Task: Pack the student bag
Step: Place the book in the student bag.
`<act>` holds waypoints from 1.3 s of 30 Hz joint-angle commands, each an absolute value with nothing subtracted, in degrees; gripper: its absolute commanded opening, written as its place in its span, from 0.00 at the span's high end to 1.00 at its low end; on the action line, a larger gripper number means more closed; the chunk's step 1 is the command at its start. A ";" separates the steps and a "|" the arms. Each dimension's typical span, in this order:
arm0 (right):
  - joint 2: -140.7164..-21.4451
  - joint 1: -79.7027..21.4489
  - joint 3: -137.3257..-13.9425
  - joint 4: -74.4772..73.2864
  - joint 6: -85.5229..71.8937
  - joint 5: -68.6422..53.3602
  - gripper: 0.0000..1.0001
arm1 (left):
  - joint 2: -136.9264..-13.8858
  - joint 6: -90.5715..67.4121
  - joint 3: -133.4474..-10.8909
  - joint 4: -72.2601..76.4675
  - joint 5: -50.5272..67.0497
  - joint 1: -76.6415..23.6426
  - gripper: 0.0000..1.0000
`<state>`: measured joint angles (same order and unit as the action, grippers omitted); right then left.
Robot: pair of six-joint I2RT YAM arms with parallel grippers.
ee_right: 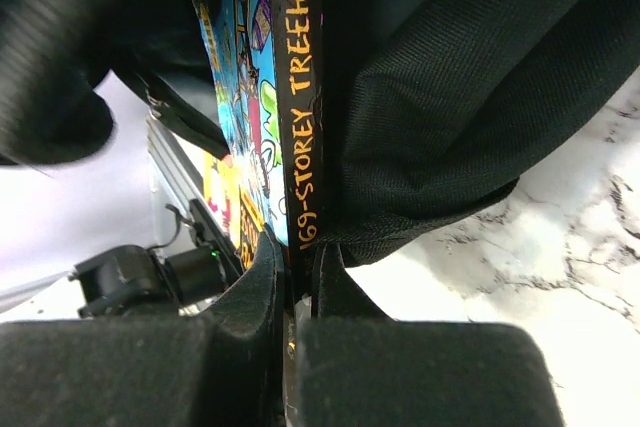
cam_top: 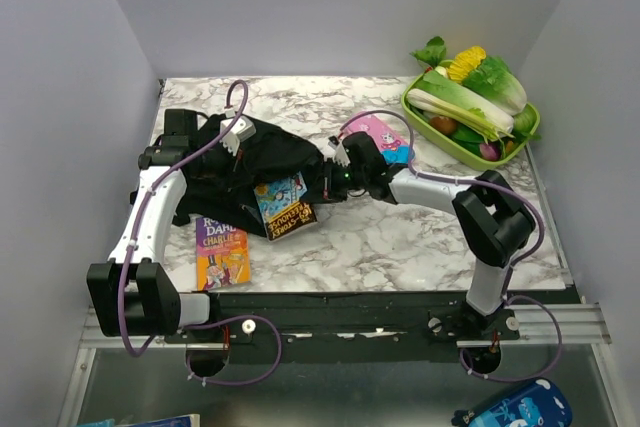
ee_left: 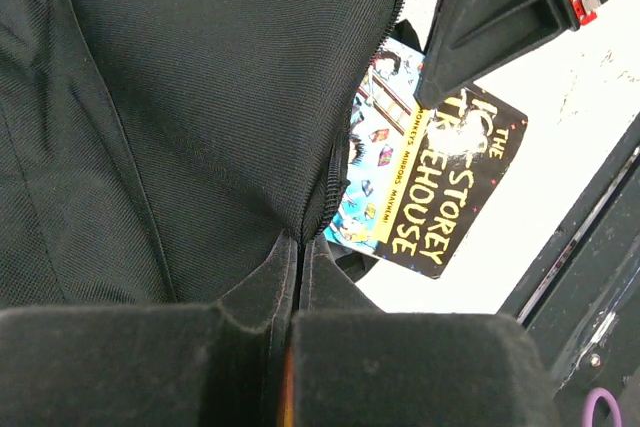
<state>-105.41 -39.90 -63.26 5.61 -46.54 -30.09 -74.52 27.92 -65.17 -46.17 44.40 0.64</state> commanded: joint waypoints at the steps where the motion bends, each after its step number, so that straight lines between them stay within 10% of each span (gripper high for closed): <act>1: -107.13 -39.46 -70.64 8.96 -53.16 -29.88 0.99 | -73.21 31.80 -65.83 -51.23 50.36 0.18 1.00; 24: -95.36 -38.85 -47.80 39.82 -54.58 -49.92 0.99 | -75.23 32.61 -64.86 -50.71 51.67 0.18 1.00; 39: -106.53 -38.85 -67.51 17.57 -63.36 -23.42 0.99 | -76.46 41.22 -67.76 -61.52 56.25 0.09 1.00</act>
